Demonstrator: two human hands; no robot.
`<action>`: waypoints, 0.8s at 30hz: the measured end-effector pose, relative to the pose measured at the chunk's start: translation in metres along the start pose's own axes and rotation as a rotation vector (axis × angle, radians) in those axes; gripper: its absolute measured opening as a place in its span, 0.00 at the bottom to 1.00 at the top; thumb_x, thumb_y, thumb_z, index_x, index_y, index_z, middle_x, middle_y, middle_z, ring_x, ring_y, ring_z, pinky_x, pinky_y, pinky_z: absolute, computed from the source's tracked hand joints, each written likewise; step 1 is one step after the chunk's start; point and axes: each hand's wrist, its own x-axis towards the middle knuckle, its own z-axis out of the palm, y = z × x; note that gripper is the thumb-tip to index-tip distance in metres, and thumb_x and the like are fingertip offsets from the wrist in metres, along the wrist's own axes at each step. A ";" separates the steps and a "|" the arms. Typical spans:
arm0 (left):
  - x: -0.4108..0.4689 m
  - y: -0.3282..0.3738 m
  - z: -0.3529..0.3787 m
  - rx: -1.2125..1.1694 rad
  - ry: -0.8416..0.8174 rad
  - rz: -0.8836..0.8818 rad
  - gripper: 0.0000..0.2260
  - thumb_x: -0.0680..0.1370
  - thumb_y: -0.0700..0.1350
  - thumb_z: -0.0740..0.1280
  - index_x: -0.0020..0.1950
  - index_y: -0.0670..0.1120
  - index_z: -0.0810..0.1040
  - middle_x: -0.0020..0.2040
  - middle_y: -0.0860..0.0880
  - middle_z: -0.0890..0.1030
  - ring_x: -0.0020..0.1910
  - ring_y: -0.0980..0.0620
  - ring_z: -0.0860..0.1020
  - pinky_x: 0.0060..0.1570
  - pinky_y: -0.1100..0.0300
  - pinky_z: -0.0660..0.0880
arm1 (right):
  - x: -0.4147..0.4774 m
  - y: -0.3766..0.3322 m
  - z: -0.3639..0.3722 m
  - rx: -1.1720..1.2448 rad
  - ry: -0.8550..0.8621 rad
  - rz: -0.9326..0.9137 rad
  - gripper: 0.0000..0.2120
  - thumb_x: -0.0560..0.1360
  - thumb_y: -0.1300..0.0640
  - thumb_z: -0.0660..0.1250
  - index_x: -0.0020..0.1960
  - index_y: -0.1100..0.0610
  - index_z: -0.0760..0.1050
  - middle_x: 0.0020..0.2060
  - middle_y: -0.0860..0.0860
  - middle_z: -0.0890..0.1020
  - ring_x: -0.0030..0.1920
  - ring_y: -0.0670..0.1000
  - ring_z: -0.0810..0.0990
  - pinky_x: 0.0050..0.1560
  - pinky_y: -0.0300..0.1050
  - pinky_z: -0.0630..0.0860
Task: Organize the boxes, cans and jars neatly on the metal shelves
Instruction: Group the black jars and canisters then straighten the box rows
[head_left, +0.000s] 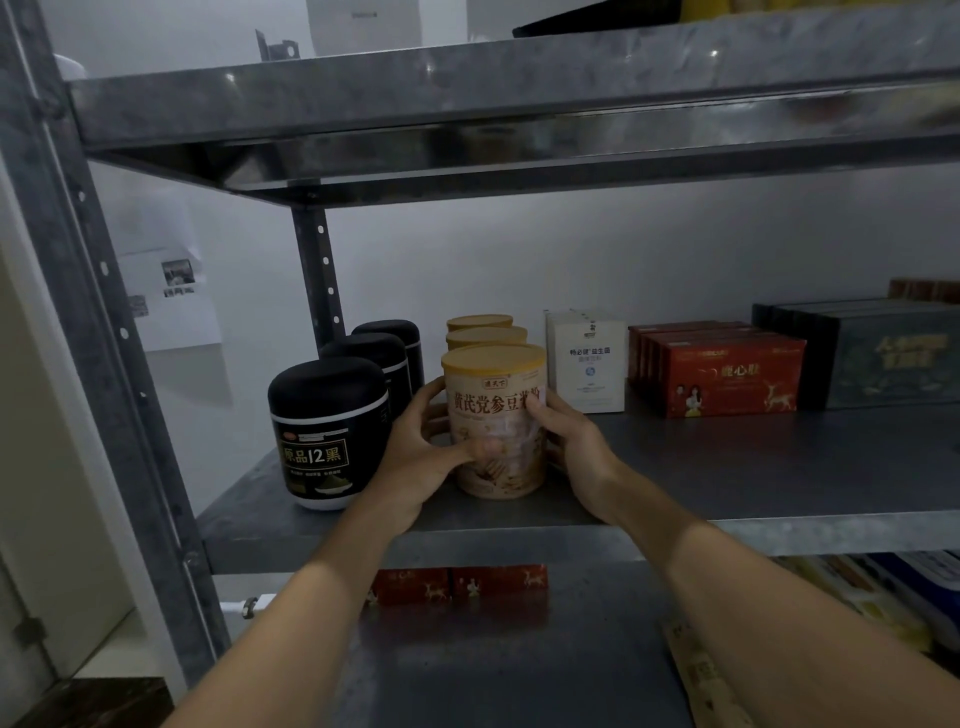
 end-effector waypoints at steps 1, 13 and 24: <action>0.000 0.000 0.001 0.003 -0.001 0.005 0.49 0.53 0.54 0.84 0.71 0.54 0.68 0.61 0.54 0.77 0.61 0.55 0.76 0.57 0.53 0.77 | 0.001 0.001 0.000 0.002 0.009 -0.002 0.09 0.81 0.55 0.57 0.55 0.43 0.73 0.47 0.38 0.81 0.46 0.36 0.80 0.44 0.31 0.75; -0.002 0.000 0.002 0.018 -0.005 0.008 0.50 0.53 0.58 0.82 0.73 0.55 0.66 0.65 0.53 0.75 0.64 0.55 0.74 0.62 0.51 0.74 | 0.000 0.001 0.000 -0.008 0.068 0.028 0.09 0.81 0.54 0.59 0.57 0.45 0.75 0.51 0.41 0.82 0.51 0.38 0.79 0.50 0.34 0.74; -0.046 0.032 0.039 0.167 0.321 -0.096 0.28 0.71 0.46 0.76 0.68 0.47 0.71 0.62 0.50 0.77 0.58 0.52 0.76 0.56 0.58 0.73 | -0.045 -0.013 -0.024 -0.261 0.213 0.053 0.25 0.77 0.51 0.68 0.71 0.58 0.69 0.68 0.50 0.74 0.69 0.50 0.71 0.62 0.37 0.66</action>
